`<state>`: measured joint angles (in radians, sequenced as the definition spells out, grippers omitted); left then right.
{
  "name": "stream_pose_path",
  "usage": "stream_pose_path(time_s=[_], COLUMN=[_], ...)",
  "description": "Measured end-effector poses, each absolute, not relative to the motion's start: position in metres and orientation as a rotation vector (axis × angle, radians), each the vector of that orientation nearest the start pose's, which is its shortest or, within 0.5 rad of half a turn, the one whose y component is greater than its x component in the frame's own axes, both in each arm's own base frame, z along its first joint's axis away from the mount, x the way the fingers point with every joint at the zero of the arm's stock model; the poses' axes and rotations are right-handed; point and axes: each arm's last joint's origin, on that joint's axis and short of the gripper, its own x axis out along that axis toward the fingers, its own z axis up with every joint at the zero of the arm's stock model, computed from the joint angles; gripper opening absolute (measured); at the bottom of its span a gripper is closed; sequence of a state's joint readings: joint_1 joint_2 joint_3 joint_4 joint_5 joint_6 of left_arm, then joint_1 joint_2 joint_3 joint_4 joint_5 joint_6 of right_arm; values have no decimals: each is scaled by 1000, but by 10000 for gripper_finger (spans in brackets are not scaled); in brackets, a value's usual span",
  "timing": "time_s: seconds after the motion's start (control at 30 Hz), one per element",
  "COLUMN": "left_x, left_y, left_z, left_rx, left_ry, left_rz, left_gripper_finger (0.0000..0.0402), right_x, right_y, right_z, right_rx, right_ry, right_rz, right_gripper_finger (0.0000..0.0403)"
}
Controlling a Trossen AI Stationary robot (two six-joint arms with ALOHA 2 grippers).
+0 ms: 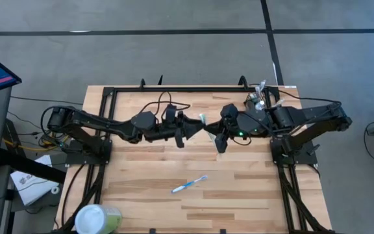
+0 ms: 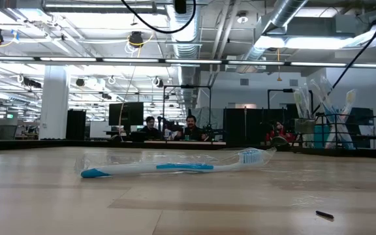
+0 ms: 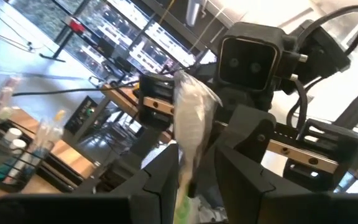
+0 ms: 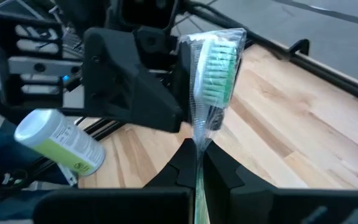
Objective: Pick & Place toothbrushing station
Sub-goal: Put the green toothbrush in the left section of wire organizer
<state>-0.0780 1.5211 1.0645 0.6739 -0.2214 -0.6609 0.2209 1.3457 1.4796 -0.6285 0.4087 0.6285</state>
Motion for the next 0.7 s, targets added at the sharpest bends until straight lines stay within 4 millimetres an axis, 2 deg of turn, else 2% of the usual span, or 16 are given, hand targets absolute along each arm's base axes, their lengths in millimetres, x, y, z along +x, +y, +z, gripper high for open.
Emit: stream_pose_path(time_s=[0.47, 0.57, 0.7], left_x=[347, 346, 347], left_y=[-18, -17, -14], left_z=[333, 333, 330], left_rx=[-670, -671, -694], left_ry=[-261, -265, -249], left_rz=[94, 119, 142], left_gripper_finger=[100, 113, 154], right_x=[275, 275, 275], right_y=[47, 47, 47], right_z=[408, 408, 408], right_rx=[454, 454, 453], right_ry=[379, 381, 383], right_rz=[-364, -363, -364], right_gripper_finger=[1, 1, 1])
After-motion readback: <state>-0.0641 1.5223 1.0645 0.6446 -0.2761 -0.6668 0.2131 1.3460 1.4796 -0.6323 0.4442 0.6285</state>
